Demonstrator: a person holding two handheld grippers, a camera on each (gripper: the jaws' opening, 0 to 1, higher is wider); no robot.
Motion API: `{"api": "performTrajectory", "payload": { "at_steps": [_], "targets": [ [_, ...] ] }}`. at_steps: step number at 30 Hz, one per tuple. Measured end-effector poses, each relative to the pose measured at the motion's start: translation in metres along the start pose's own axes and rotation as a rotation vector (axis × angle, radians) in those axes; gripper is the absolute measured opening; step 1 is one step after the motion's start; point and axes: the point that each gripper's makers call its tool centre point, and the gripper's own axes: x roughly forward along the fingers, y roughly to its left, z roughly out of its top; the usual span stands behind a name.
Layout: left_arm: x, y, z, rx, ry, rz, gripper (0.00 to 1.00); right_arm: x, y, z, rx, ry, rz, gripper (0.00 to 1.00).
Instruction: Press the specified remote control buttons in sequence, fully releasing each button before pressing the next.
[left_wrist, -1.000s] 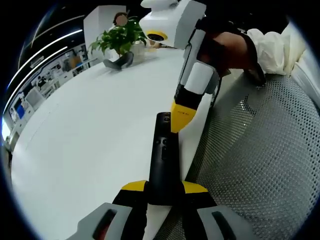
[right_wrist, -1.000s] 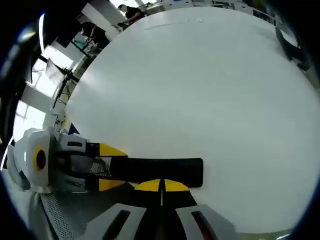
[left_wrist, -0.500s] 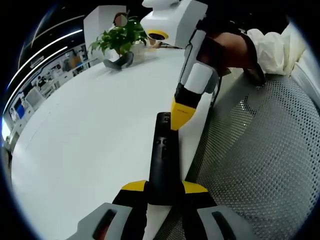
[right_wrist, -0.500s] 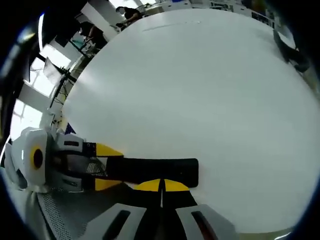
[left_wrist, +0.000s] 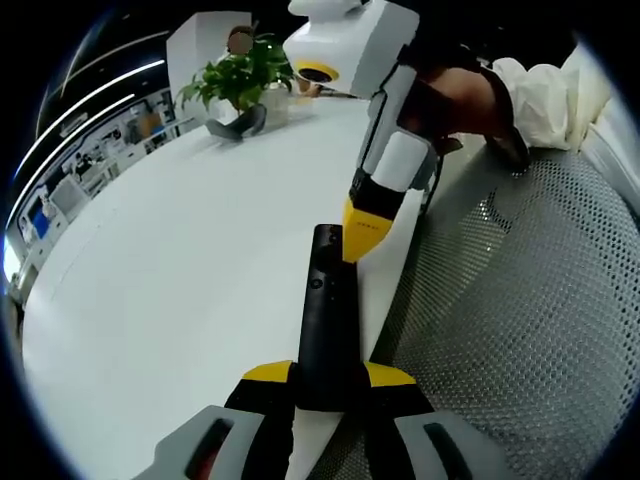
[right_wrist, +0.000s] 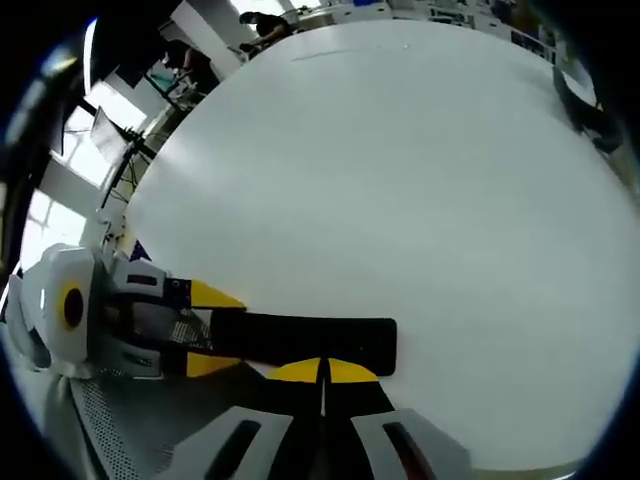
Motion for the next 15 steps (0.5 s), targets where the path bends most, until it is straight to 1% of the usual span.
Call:
{"api": "performTrajectory", "payload": {
  "at_steps": [6, 11, 15],
  "targets": [
    [-0.0001, 0.0001, 0.0003, 0.0, 0.0, 0.0, 0.25, -0.0001, 0.0, 0.0005, 0.019, 0.004, 0.009, 0.0],
    [0.0001, 0.0001, 0.0004, 0.001, 0.0, 0.0, 0.25, -0.0017, -0.0001, 0.001, 0.066, 0.01, 0.029, 0.0],
    [-0.0001, 0.0003, 0.0007, 0.001, 0.0, 0.001, 0.25, -0.0007, -0.0002, 0.0022, 0.064, 0.013, 0.025, 0.0]
  ]
}}
